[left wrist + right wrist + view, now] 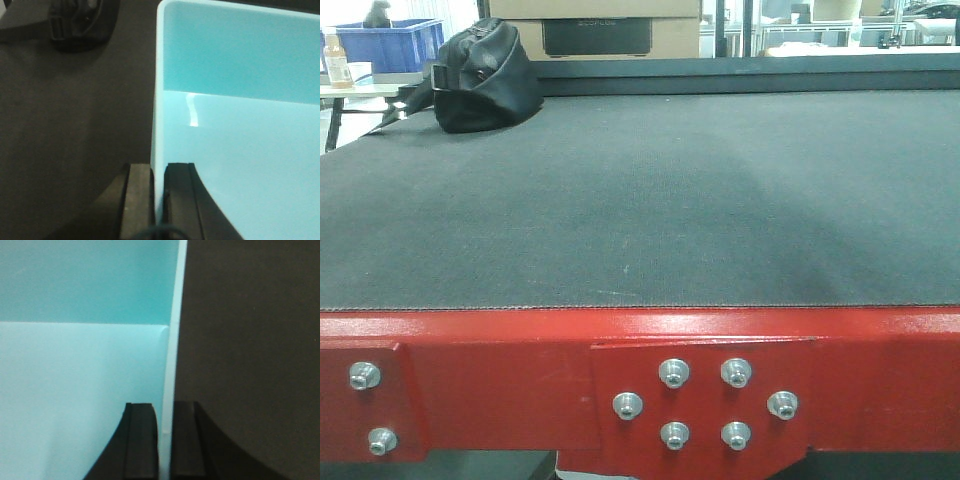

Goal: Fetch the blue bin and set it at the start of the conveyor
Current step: 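Lower the bin onto the black conveyor belt with both grippers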

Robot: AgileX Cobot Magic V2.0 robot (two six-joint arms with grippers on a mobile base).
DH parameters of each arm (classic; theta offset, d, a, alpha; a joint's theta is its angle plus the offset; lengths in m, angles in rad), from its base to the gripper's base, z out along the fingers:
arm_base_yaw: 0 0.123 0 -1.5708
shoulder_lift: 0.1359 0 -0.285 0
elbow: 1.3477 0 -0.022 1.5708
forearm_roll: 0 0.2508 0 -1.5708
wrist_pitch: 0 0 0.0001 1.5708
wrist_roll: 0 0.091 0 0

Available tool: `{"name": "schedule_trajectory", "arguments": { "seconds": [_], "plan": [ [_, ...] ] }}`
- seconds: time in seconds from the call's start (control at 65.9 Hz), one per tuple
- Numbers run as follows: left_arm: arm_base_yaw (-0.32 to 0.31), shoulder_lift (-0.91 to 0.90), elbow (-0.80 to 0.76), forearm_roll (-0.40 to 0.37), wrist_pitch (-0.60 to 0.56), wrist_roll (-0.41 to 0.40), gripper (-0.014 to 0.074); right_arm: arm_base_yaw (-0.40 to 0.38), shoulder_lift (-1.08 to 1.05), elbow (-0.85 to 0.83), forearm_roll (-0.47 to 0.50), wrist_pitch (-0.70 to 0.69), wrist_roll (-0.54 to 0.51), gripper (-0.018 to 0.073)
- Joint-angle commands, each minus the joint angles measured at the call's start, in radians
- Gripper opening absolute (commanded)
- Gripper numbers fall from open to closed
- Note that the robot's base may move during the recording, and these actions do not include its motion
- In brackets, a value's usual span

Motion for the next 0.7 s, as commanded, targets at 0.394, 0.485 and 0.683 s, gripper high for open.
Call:
{"name": "schedule_trajectory", "arguments": {
  "seconds": [0.394,0.485,0.683],
  "plan": [
    [0.034,0.269,-0.01,-0.164,-0.214,0.118,-0.0111,-0.098,0.279,-0.011,0.045,-0.296,-0.027,-0.0154],
    [0.044,0.291,-0.01,-0.164,-0.223,0.118,-0.0111,-0.098,0.302,-0.011,0.045,-0.339,-0.04,-0.0154],
    [0.057,0.323,-0.01,-0.164,-0.237,0.118,-0.0111,-0.098,0.342,-0.011,0.045,-0.31,-0.039,-0.0154]
  ]
}}
